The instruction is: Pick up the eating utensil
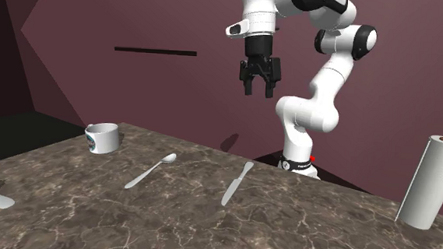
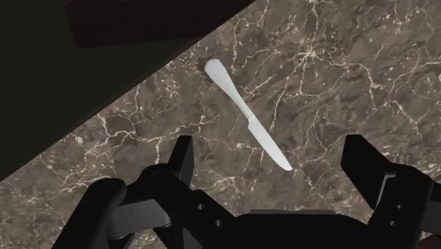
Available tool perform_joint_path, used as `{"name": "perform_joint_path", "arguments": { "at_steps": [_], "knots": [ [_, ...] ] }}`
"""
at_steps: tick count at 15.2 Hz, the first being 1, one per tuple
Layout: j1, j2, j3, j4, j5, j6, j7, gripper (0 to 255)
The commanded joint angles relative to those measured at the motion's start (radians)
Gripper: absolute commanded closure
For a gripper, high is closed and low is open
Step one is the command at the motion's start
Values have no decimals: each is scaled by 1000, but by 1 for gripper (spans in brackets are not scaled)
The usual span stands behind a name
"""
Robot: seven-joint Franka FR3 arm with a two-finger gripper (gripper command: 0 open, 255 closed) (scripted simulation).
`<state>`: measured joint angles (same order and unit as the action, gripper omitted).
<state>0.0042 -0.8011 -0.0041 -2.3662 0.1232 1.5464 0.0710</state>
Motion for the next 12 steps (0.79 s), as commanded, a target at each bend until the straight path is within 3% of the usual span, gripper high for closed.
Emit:
{"name": "perform_joint_path", "arguments": {
  "at_steps": [1, 12],
  "knots": [
    [0, 0, 0, 0, 0, 0, 0, 0],
    [116, 209, 22, -192, -79, 410, -307, 0]
  ]
}}
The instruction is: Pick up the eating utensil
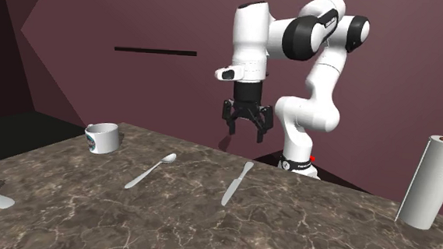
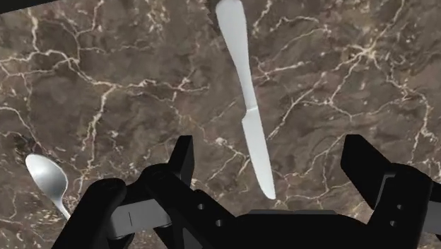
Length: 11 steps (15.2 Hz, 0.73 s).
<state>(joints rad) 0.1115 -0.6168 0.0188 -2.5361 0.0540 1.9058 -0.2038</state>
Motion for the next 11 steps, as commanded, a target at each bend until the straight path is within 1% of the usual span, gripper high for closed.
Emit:
{"name": "perform_joint_path", "arguments": {
  "at_steps": [1, 5, 6, 11],
  "knots": [
    [17, 51, 2, -34, -17, 90, -58, 0],
    [50, 171, 15, -66, -51, 251, -152, 0],
    [50, 173, 15, -67, -52, 253, -153, 0],
    [50, 213, 16, -107, -53, 333, -152, 0]
  ]
}}
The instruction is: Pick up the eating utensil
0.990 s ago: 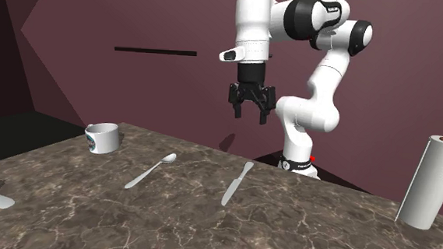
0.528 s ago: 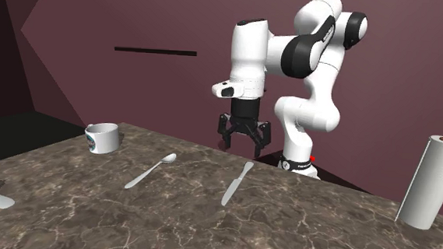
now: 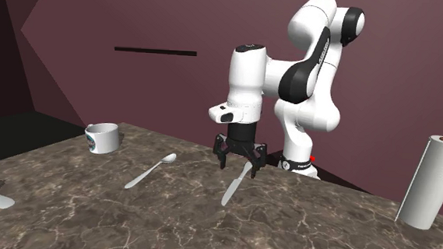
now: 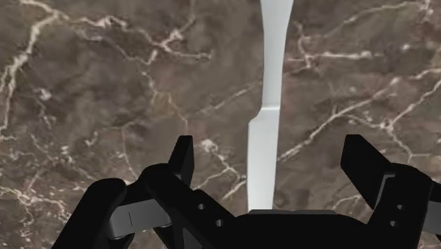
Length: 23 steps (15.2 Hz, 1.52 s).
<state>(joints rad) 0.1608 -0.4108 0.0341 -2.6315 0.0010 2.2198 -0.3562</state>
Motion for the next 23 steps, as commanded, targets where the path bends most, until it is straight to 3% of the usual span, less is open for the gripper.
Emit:
{"name": "perform_joint_path", "arguments": {
  "at_steps": [1, 4, 5, 14, 23],
  "knots": [
    [1, 16, 1, -19, 0, 35, 1, 0],
    [0, 30, 2, -30, -1, 61, 2, 0],
    [1, 30, 2, -31, 0, 61, 2, 255],
    [0, 30, 2, -30, -1, 61, 2, 255],
    [1, -42, 0, 41, 1, -83, -1, 255]
  ]
}}
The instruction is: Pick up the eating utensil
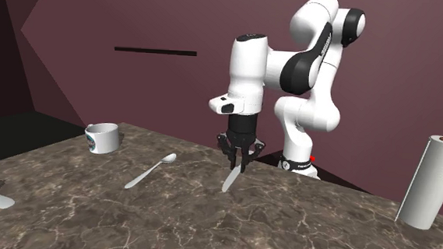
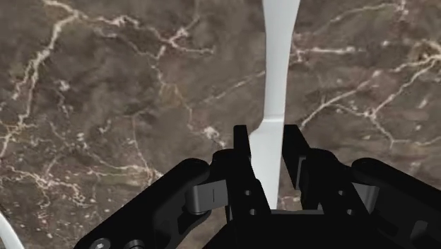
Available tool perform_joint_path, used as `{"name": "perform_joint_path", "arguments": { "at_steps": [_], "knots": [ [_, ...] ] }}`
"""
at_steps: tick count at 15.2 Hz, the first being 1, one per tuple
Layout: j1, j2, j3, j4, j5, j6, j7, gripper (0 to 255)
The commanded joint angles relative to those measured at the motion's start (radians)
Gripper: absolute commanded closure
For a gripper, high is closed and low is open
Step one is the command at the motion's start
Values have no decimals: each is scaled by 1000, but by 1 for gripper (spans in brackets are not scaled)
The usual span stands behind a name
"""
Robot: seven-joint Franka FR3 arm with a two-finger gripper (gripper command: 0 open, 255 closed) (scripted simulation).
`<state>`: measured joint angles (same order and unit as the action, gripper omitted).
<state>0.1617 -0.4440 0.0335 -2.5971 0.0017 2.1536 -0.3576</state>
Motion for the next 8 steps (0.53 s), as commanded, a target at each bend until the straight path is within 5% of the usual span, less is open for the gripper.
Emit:
{"name": "perform_joint_path", "arguments": {
  "at_steps": [1, 8],
  "knots": [
    [0, -16, 0, 16, 1, -32, 0, 255],
    [1, -44, -1, 65, 1, -110, -1, 255]
  ]
}}
